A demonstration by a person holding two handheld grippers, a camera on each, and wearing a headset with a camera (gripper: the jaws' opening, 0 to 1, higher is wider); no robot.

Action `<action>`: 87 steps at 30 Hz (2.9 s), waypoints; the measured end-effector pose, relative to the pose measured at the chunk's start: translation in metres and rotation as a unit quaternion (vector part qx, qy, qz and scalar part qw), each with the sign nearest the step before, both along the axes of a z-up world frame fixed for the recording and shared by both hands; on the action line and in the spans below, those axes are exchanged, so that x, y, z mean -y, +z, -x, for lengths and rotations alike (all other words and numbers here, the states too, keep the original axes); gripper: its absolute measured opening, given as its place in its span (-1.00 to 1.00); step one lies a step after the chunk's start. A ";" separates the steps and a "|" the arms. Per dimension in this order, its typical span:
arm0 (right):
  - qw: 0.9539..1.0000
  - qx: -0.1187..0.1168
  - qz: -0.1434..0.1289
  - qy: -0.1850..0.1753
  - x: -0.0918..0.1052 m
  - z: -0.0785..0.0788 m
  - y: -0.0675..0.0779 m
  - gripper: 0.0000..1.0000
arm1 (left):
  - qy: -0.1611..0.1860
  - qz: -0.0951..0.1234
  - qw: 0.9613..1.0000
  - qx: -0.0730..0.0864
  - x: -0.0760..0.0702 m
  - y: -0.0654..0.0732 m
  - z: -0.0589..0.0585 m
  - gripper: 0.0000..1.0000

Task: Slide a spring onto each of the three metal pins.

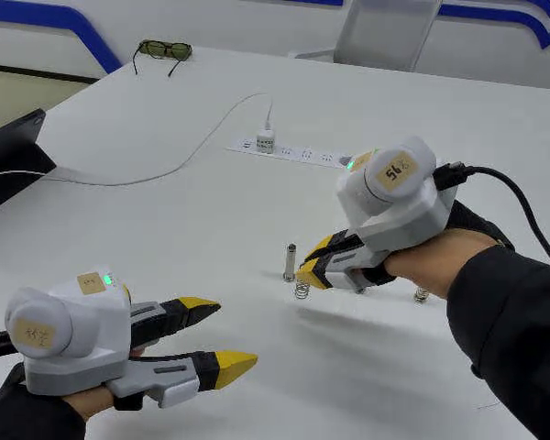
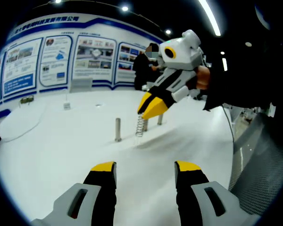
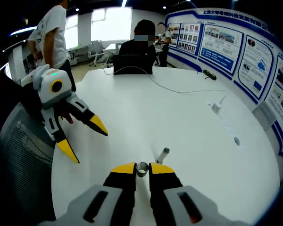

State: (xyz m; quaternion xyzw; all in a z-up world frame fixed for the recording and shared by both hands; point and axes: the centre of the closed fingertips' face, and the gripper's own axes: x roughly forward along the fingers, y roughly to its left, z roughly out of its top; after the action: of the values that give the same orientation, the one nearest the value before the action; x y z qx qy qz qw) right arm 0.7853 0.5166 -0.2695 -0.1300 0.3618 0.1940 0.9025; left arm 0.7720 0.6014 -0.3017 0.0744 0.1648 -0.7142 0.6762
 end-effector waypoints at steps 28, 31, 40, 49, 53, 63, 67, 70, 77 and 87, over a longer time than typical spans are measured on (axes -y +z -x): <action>1.000 0.014 0.017 0.008 0.008 -0.025 0.038 -0.77 | 0.007 0.006 1.000 -0.002 -0.001 0.002 -0.002 0.01; 1.000 0.016 0.019 0.009 0.009 -0.028 0.042 -0.77 | 0.007 0.007 1.000 -0.003 -0.001 0.002 -0.002 0.01; 0.999 0.018 0.026 0.009 0.012 -0.039 0.047 -0.77 | 0.007 0.005 1.000 -0.003 -0.001 0.001 -0.002 0.01; 1.000 0.003 0.024 0.006 0.015 -0.041 0.036 -0.77 | 0.007 0.003 1.000 -0.003 -0.002 0.000 -0.002 0.01; 1.000 -0.001 0.021 0.004 0.015 -0.042 0.033 -0.77 | 0.007 0.003 1.000 -0.003 -0.002 0.001 -0.002 0.01; 1.000 -0.010 0.021 0.002 0.019 -0.047 0.025 -0.77 | 0.008 0.003 1.000 -0.005 -0.002 0.000 -0.003 0.01; 1.000 -0.012 0.020 0.001 0.020 -0.048 0.023 -0.77 | 0.008 0.003 1.000 -0.006 -0.002 -0.001 -0.002 0.01; 1.000 -0.013 0.020 0.001 0.021 -0.048 0.021 -0.77 | 0.008 0.002 1.000 -0.006 -0.002 -0.002 -0.002 0.01; 1.000 -0.017 0.018 0.000 0.021 -0.049 0.016 -0.77 | 0.009 0.002 1.000 -0.007 -0.002 -0.002 -0.003 0.01; 1.000 -0.026 0.017 -0.003 0.022 -0.050 0.002 -0.77 | 0.010 0.001 1.000 -0.008 -0.003 -0.003 -0.003 0.01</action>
State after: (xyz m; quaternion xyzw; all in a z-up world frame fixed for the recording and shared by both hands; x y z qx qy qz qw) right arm 0.8356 0.4943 -0.2677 -0.1392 0.3883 0.1884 0.8913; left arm 0.7746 0.6042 -0.3051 0.0665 0.1707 -0.7079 0.6822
